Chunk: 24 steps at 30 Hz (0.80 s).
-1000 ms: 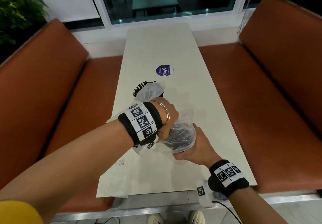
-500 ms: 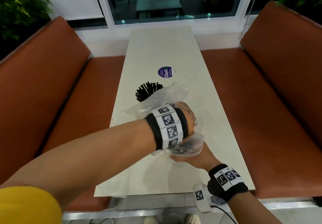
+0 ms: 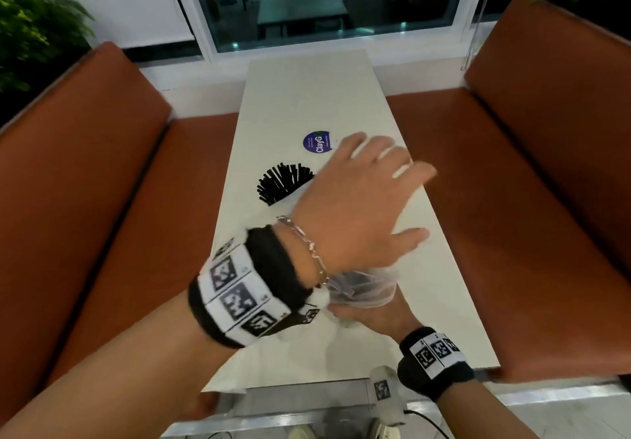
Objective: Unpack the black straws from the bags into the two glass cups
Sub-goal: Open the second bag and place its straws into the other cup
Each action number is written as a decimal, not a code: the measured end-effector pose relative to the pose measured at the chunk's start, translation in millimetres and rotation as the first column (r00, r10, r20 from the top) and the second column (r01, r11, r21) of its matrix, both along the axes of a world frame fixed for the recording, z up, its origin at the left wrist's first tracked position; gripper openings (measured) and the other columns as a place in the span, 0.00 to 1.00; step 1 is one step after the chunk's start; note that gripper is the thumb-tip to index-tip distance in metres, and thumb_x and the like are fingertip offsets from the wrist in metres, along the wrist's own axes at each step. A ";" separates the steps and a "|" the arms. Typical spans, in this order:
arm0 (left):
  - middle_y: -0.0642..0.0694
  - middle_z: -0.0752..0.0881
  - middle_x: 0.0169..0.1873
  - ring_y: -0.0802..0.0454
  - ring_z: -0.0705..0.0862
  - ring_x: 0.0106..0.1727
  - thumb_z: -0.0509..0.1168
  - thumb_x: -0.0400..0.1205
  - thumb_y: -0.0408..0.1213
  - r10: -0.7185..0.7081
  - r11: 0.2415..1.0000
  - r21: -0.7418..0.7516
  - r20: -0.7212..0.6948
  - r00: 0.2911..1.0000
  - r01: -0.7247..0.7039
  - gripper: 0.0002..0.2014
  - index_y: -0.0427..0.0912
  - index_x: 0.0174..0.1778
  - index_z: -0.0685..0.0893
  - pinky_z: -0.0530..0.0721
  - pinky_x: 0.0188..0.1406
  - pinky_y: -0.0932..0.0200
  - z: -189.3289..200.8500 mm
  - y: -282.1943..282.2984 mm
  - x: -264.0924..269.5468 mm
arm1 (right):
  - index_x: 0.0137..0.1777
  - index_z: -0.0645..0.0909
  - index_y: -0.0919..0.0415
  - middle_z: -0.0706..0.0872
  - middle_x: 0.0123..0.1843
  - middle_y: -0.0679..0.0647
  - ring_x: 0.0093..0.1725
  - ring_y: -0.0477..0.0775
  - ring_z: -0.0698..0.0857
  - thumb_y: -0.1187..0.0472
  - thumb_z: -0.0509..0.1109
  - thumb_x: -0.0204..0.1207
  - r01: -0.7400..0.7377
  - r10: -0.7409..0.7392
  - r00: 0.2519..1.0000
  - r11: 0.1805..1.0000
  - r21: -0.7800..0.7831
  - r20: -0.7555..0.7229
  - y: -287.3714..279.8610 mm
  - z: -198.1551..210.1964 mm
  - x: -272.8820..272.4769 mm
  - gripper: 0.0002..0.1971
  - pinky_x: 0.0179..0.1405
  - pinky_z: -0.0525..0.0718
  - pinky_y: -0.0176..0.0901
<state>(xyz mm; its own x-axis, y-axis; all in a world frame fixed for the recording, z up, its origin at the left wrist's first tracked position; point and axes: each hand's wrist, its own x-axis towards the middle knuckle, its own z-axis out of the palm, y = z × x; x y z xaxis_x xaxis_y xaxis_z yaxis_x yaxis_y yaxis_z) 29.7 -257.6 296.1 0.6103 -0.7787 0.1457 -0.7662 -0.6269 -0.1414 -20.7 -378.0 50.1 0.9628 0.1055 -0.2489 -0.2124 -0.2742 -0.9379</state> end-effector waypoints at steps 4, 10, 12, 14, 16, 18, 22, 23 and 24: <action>0.44 0.78 0.77 0.41 0.79 0.75 0.62 0.69 0.84 0.420 0.896 -0.051 -0.225 0.879 -0.441 0.58 0.49 0.88 0.62 0.78 0.73 0.42 -14.7 55.6 6.7 | 0.56 0.89 0.31 0.97 0.55 0.40 0.55 0.41 0.95 0.55 0.94 0.53 0.115 -0.114 0.992 0.993 -0.008 0.054 1.6 -1.7 -0.2 0.32 0.58 0.95 0.44; 0.61 0.76 0.30 0.54 0.79 0.34 0.76 0.79 0.62 0.380 0.766 -0.420 -0.315 0.870 -0.486 0.20 0.53 0.45 0.76 0.77 0.37 0.57 -38.2 62.9 14.1 | 0.61 0.89 0.47 0.96 0.55 0.43 0.56 0.40 0.94 0.57 0.97 0.52 0.160 -0.158 0.984 0.987 -0.019 0.086 1.0 1.2 -1.9 0.35 0.54 0.93 0.36; 0.59 0.83 0.29 0.64 0.79 0.28 0.77 0.76 0.63 0.368 0.686 -0.553 -0.297 0.881 -0.473 0.17 0.54 0.47 0.86 0.80 0.33 0.67 -15.0 75.6 14.1 | 0.66 0.84 0.47 0.94 0.58 0.40 0.58 0.33 0.91 0.50 0.98 0.47 0.164 -0.158 0.983 0.985 -0.050 0.098 1.8 3.7 -5.0 0.44 0.52 0.89 0.25; 0.55 0.87 0.30 0.70 0.79 0.27 0.78 0.76 0.63 0.364 0.609 -0.666 -0.249 0.898 -0.431 0.17 0.57 0.53 0.91 0.74 0.30 0.79 11.7 92.8 9.2 | 0.67 0.79 0.47 0.91 0.59 0.39 0.58 0.30 0.88 0.51 0.98 0.48 0.186 -0.179 0.979 0.980 -0.074 0.094 1.9 5.8 -6.5 0.47 0.48 0.85 0.20; 0.55 0.89 0.33 0.68 0.82 0.28 0.78 0.77 0.63 0.372 0.495 -0.749 -0.275 0.887 -0.440 0.17 0.56 0.53 0.91 0.78 0.30 0.77 33.2 115.1 -0.4 | 0.69 0.77 0.50 0.90 0.59 0.38 0.56 0.26 0.87 0.55 0.97 0.51 0.196 -0.185 0.977 0.976 -0.095 0.108 0.4 5.4 -4.2 0.46 0.48 0.82 0.17; 0.46 0.93 0.40 0.48 0.91 0.34 0.78 0.77 0.65 0.335 0.321 -0.773 -0.448 0.829 -0.547 0.24 0.48 0.55 0.92 0.94 0.35 0.49 31.5 151.5 -1.8 | 0.74 0.73 0.46 0.89 0.61 0.36 0.57 0.22 0.86 0.58 0.96 0.52 0.223 -0.213 0.969 0.971 -0.083 0.123 -1.7 5.4 0.8 0.50 0.51 0.83 0.17; 0.41 0.96 0.52 0.30 0.95 0.43 0.76 0.77 0.67 0.157 0.092 -0.634 -0.752 0.640 -0.768 0.29 0.50 0.67 0.91 0.89 0.43 0.15 -1.2 211.6 -22.6 | 0.71 0.73 0.38 0.91 0.61 0.36 0.60 0.29 0.89 0.58 0.97 0.52 0.294 -0.283 0.947 0.954 -0.059 0.151 -9.5 10.4 34.3 0.50 0.61 0.88 0.31; 0.42 0.97 0.53 0.32 0.96 0.45 0.77 0.78 0.65 0.174 0.059 -0.615 -0.769 0.615 -0.786 0.26 0.53 0.67 0.91 0.92 0.44 0.22 -10.8 215.6 -32.5 | 0.71 0.74 0.41 0.92 0.62 0.39 0.62 0.34 0.90 0.57 0.97 0.50 0.319 -0.308 0.939 0.946 -0.051 0.156 -11.9 11.4 47.2 0.50 0.64 0.90 0.40; 0.44 0.98 0.50 0.37 0.97 0.44 0.77 0.76 0.62 0.190 0.040 -0.587 -0.790 0.583 -0.809 0.23 0.55 0.64 0.92 0.94 0.40 0.33 -21.0 217.7 -42.9 | 0.70 0.75 0.43 0.92 0.62 0.41 0.63 0.40 0.92 0.57 0.98 0.48 0.344 -0.335 0.930 0.938 -0.041 0.154 -14.6 11.5 61.6 0.50 0.64 0.92 0.47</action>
